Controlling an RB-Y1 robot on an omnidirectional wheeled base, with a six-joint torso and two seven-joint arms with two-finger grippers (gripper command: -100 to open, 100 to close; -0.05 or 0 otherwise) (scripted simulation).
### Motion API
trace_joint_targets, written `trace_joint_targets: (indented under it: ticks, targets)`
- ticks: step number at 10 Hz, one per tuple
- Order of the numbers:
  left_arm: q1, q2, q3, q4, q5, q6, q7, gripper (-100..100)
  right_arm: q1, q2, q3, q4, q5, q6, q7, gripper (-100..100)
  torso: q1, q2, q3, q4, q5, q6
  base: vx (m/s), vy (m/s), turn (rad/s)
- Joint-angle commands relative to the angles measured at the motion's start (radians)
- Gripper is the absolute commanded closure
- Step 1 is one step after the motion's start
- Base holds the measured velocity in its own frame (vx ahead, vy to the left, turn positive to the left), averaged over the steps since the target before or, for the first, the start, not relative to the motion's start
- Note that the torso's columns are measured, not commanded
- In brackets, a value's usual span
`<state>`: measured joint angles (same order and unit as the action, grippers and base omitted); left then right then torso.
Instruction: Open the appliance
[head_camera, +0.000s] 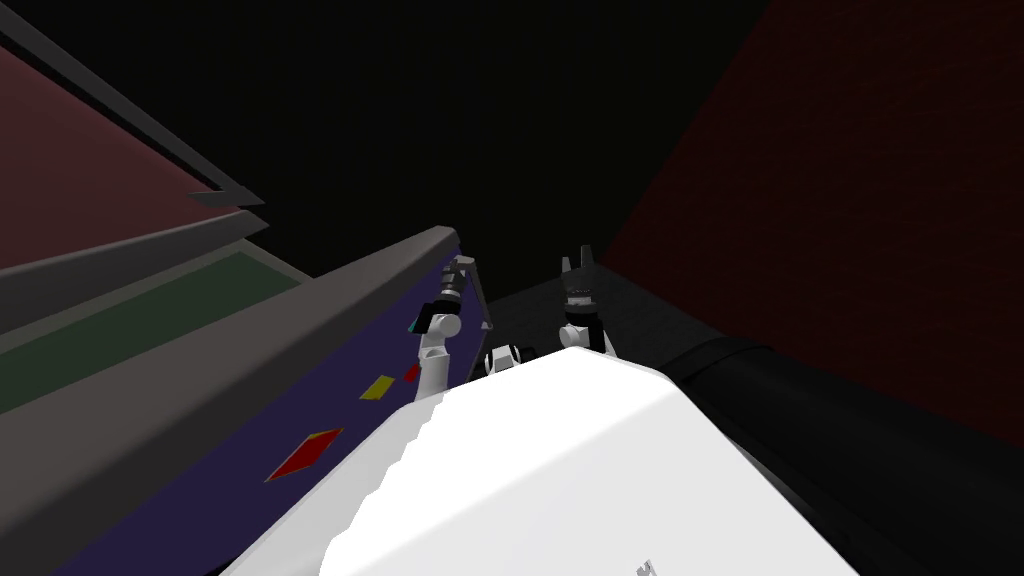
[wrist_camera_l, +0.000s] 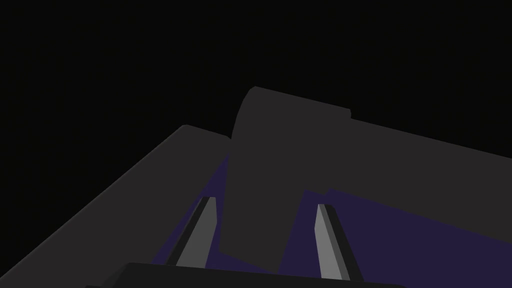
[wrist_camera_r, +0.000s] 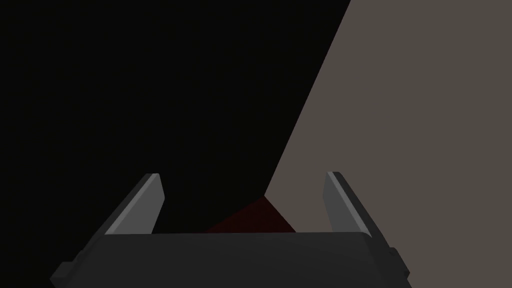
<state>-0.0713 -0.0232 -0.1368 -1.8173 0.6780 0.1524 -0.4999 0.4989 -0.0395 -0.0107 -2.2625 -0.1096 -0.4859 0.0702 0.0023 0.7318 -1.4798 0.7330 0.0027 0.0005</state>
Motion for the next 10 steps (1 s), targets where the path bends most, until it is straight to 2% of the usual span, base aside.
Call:
trace_joint_targets:
  ticks: [1, 3, 8, 9, 10]
  targets:
    - [0.008, 0.0, -0.029, -0.006, 0.006, 0.007, -0.004, 100, 0.0, 0.0, 0.0, 0.0, 0.0, 0.0, 0.0, 0, 0.004, -0.004, -0.002, 0.002, 0.0, -0.003, -0.118, -0.045, -0.08]
    - [0.019, 0.005, -0.076, -0.016, 0.02, 0.009, -0.011, 100, 0.0, 0.0, 0.0, 0.0, 0.0, 0.0, 0.0, 0, -0.002, 0.004, 0.002, 0.001, -0.001, 0.003, -0.23, -0.029, -0.19]
    - [0.047, 0.017, -0.193, -0.042, 0.054, 0.015, -0.027, 100, 0.0, 0.0, 0.0, 0.0, 0.0, 0.0, 0.0, 0, 0.001, -0.001, 0.0, -0.001, -0.001, 0.0, -0.284, -0.072, -0.167]
    - [0.005, 0.022, -0.151, -0.025, 0.017, 0.02, 0.012, -100, 0.0, 0.0, 0.0, 0.0, 0.0, 0.0, 0.0, 0, 0.003, 0.0, 0.0, 0.0, 0.0, -0.002, -0.184, -0.03, -0.19]
    - [-0.024, 0.035, -0.125, -0.012, -0.011, 0.031, 0.038, -100, 0.0, 0.0, 0.0, 0.0, 0.0, 0.0, 0.0, 0, 0.006, -0.003, -0.003, 0.003, 0.0, -0.003, -0.075, -0.021, -0.144]
